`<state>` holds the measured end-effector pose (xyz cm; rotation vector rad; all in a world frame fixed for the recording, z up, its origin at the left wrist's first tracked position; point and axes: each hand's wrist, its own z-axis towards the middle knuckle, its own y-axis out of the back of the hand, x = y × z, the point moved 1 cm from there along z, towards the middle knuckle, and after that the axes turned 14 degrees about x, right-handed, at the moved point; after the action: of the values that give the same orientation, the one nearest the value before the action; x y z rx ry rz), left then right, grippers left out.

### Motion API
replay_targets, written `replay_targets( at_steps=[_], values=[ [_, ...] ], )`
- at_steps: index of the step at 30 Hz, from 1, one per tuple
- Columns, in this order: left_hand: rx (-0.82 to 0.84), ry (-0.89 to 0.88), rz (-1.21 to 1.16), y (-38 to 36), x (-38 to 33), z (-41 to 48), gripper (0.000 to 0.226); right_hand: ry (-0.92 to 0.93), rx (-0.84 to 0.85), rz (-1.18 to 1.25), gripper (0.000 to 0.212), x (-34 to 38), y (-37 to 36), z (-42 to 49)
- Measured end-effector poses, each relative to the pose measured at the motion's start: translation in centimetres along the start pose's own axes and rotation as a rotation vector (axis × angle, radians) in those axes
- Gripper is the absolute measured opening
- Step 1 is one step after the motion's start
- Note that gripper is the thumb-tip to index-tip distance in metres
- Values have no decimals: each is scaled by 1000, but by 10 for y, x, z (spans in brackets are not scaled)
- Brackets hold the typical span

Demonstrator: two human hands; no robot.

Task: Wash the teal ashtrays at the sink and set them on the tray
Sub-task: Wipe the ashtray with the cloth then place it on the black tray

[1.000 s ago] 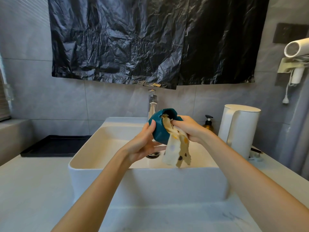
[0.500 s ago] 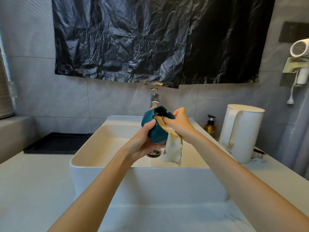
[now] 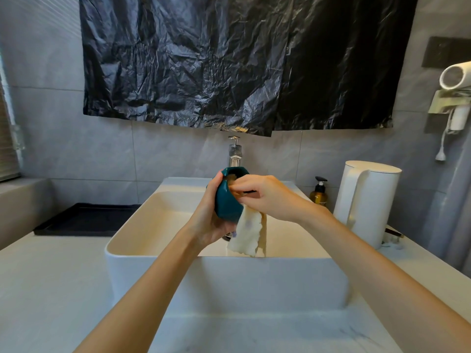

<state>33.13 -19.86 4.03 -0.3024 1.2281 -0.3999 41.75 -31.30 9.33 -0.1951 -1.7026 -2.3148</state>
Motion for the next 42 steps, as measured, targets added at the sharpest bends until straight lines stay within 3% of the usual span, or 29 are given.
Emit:
replay_targets(
  at_steps=[5, 10, 14, 16, 19, 25, 29, 31, 34, 37, 42],
  values=[
    [0, 51, 50, -2, 0, -2, 53, 87, -38, -216, 18, -4, -9, 3],
    [-26, 44, 71, -2, 0, -1, 55, -65, -157, -345, 21, -14, -10, 3],
    [-35, 43, 118, -3, 0, 0, 54, -224, -408, -82, 19, -6, -24, 8],
    [-56, 57, 152, -3, 0, 0, 55, -236, -454, 111, 16, -3, -29, 11],
    [-51, 33, 157, 0, -3, -1, 52, -167, -353, 421, 19, 3, -36, 8],
    [-52, 51, 207, -5, 1, -4, 46, -112, -6, 362, 18, -9, -22, -6],
    [-53, 45, 193, -6, -1, -5, 47, -76, -213, 327, 20, -7, -35, -1],
    [-63, 41, 189, -6, -2, -5, 52, -50, -344, 269, 26, -5, -40, 4],
    [-67, 25, 154, -6, 0, -6, 65, 18, -447, -78, 16, -7, -36, 6],
    [-81, 25, 142, -4, -1, -4, 62, 2, -335, -444, 6, -11, -33, 2],
    [-100, 45, 201, -1, 3, -2, 61, -170, -266, -594, 29, -9, -35, -9]
  ],
)
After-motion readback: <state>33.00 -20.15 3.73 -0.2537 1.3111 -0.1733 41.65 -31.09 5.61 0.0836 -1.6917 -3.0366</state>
